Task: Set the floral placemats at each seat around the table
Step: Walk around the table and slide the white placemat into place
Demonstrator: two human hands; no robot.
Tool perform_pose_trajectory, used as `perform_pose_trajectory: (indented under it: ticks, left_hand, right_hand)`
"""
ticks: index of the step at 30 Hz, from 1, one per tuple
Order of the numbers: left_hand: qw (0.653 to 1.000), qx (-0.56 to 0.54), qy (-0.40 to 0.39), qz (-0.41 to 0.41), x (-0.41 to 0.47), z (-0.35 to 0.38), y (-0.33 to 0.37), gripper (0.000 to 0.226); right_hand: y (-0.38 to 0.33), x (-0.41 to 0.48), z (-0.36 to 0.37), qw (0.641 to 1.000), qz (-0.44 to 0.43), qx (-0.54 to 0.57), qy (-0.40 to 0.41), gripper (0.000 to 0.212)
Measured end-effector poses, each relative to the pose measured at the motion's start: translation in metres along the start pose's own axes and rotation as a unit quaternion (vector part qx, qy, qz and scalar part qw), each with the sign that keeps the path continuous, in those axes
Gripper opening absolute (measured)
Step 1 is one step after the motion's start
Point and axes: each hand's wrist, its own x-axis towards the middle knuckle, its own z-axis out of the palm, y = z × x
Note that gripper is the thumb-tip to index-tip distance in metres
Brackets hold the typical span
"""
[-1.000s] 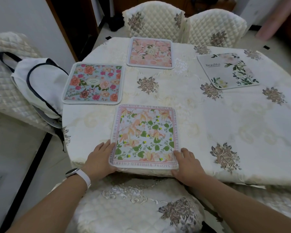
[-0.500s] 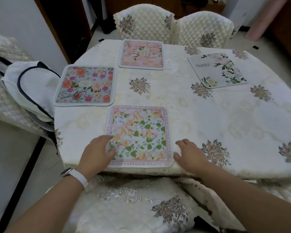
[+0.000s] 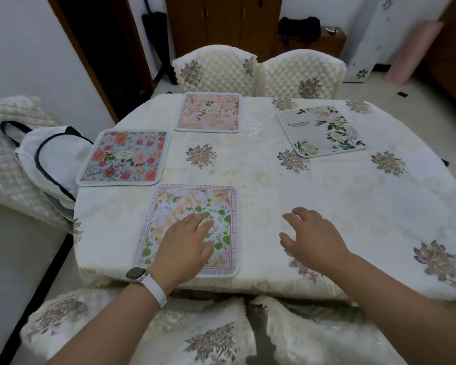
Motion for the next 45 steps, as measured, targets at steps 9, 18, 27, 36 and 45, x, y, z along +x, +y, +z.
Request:
perform_pose_trajectory:
  ticks: [9, 18, 27, 36, 45]
  left_hand:
    - [0.999, 0.038, -0.008, -0.017, 0.049, 0.003, 0.163, 0.062]
    - [0.998, 0.067, 0.012, 0.011, 0.106, 0.016, 0.314, 0.062]
    - [0.996, 0.052, 0.042, 0.061, 0.123, 0.022, 0.371, 0.054]
    - [0.989, 0.000, 0.031, 0.144, 0.166, 0.047, 0.420, 0.053]
    - [0.977, 0.038, 0.013, 0.210, 0.216, 0.067, 0.540, 0.053]
  right_hand:
    - [0.149, -0.031, -0.038, 0.997, -0.038, 0.056, 0.031, 0.049]
    - [0.293, -0.065, -0.064, 0.998, -0.026, 0.056, 0.024, 0.050]
    - [0.342, -0.096, -0.074, 0.997, 0.032, 0.061, 0.024, 0.049]
    - [0.390, -0.141, -0.084, 0.990, 0.134, 0.034, 0.020, 0.050]
    - [0.505, -0.181, -0.072, 0.978, 0.193, 0.068, 0.039, 0.052]
